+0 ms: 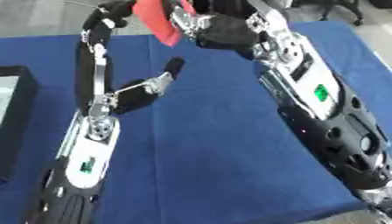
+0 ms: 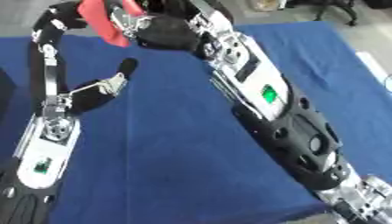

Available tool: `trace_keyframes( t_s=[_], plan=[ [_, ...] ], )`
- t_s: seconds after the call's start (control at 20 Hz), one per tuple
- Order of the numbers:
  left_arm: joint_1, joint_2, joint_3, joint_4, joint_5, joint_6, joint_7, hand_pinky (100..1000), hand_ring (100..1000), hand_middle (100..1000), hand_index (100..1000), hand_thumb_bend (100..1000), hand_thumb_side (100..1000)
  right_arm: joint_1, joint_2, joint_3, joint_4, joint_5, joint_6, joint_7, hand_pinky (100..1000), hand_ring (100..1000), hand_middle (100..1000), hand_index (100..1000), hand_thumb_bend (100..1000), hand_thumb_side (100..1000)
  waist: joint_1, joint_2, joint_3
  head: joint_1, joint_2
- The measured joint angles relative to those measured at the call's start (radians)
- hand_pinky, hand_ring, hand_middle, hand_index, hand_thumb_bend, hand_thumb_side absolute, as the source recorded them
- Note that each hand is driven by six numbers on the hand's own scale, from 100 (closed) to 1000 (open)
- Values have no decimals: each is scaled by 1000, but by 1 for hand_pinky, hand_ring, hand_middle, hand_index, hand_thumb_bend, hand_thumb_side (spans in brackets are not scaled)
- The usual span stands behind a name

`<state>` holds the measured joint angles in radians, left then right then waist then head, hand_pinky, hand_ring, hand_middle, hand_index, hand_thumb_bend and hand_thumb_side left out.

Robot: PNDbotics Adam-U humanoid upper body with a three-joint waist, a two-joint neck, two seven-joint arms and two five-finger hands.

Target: Pick up the objects with one hand, pass them to the other hand, and then place them into the box on the other side of the table.

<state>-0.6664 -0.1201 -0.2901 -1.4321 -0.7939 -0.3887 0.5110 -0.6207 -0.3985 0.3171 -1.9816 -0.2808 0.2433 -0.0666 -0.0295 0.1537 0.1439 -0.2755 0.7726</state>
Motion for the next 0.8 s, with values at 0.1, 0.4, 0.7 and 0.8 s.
trace_keyframes(
  t_s=[0.1,0.4,0.7,0.8],
  plan=[
    [6,-2,4,0,2,6,5,659,714,693,813,538,443,11,7,3,0,4,8,-4,732,440,551,816,100,100,0,0,-1,0,0],
    [29,-1,10,11,5,16,15,648,711,689,810,530,467,45,29,20,0,27,49,-15,734,436,547,815,100,100,0,0,-7,-1,0],
    [44,0,13,25,10,17,21,646,710,688,809,530,475,58,42,30,0,40,74,-22,734,436,547,815,100,100,0,0,-9,-1,0],
    [44,0,13,25,11,17,22,646,710,688,809,530,475,58,42,30,0,40,76,-23,734,436,547,815,100,100,0,0,-10,-1,0]
  ],
)
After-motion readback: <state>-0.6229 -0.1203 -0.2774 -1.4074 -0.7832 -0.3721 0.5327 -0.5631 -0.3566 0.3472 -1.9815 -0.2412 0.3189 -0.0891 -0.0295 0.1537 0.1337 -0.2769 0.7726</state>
